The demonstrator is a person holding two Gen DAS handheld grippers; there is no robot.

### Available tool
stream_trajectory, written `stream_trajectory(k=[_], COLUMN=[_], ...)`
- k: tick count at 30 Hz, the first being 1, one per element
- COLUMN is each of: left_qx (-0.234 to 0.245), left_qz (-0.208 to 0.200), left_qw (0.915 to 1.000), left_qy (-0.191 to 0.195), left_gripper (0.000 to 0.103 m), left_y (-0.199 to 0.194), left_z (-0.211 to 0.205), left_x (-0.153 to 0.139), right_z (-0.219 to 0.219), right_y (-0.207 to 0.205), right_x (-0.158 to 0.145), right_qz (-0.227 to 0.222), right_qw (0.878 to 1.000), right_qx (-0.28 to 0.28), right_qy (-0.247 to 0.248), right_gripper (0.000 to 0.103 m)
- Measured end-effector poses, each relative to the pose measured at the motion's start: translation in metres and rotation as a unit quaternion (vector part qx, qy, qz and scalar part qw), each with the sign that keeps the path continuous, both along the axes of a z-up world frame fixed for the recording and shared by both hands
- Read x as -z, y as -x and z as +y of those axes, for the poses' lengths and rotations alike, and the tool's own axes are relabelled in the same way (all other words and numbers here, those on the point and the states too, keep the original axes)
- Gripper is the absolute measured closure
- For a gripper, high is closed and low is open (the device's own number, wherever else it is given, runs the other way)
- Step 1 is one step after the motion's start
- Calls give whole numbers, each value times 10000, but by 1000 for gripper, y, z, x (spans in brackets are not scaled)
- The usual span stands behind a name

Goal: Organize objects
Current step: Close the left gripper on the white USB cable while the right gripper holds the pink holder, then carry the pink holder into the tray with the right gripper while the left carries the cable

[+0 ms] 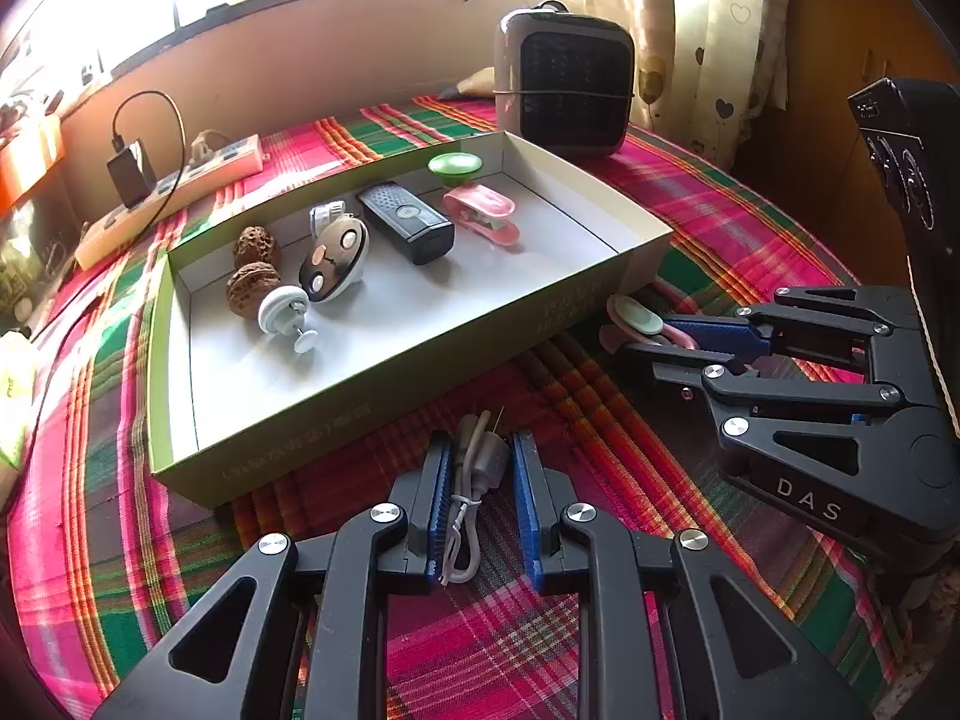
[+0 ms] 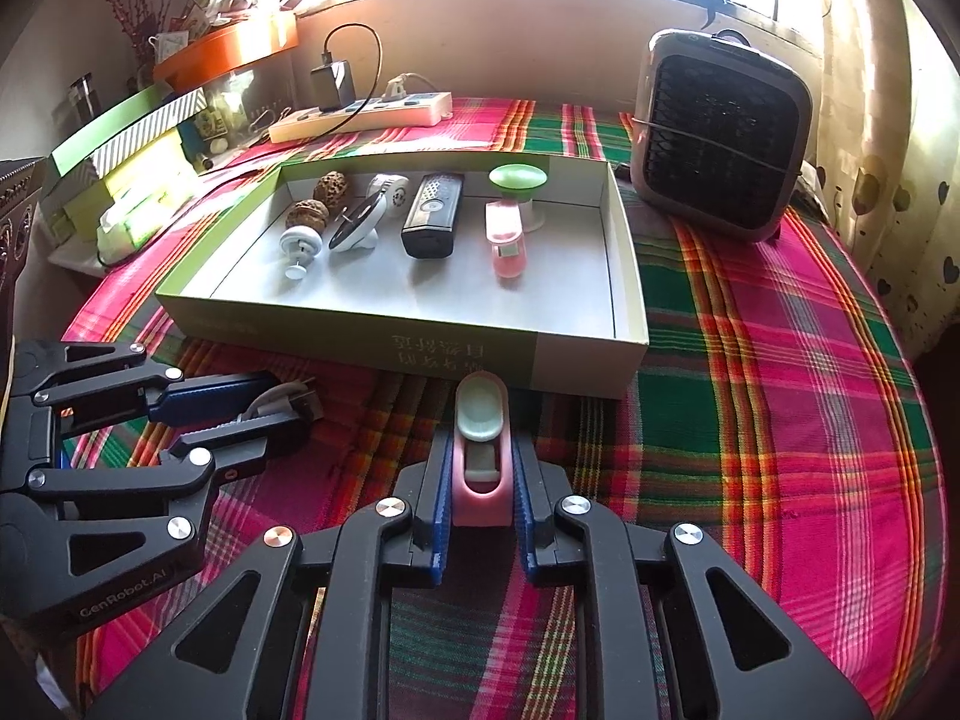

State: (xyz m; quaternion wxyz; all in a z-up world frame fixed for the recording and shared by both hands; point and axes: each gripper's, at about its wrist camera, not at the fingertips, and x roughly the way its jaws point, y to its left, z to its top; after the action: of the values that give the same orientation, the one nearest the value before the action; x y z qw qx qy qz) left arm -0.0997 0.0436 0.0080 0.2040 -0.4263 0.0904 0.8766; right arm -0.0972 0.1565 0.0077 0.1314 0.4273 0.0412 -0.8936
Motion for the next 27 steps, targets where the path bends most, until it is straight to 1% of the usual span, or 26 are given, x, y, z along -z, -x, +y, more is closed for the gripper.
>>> stream_trajectory(k=[20, 27], left_qx=[-135, -137], left_qz=[-63, 46], left_qw=[9999, 9998], left_qy=[-80, -162], left_gripper=[85, 85], left_y=[0, -2], left_z=[-2, -4], left_x=[-1, -10], right_z=[0, 0], right_y=[0, -1], right_x=[-3, -12], right_qz=[72, 167], right_qw=[10000, 9998], right_qx=[-14, -33], right_qy=[36, 62], right_gripper=[85, 85])
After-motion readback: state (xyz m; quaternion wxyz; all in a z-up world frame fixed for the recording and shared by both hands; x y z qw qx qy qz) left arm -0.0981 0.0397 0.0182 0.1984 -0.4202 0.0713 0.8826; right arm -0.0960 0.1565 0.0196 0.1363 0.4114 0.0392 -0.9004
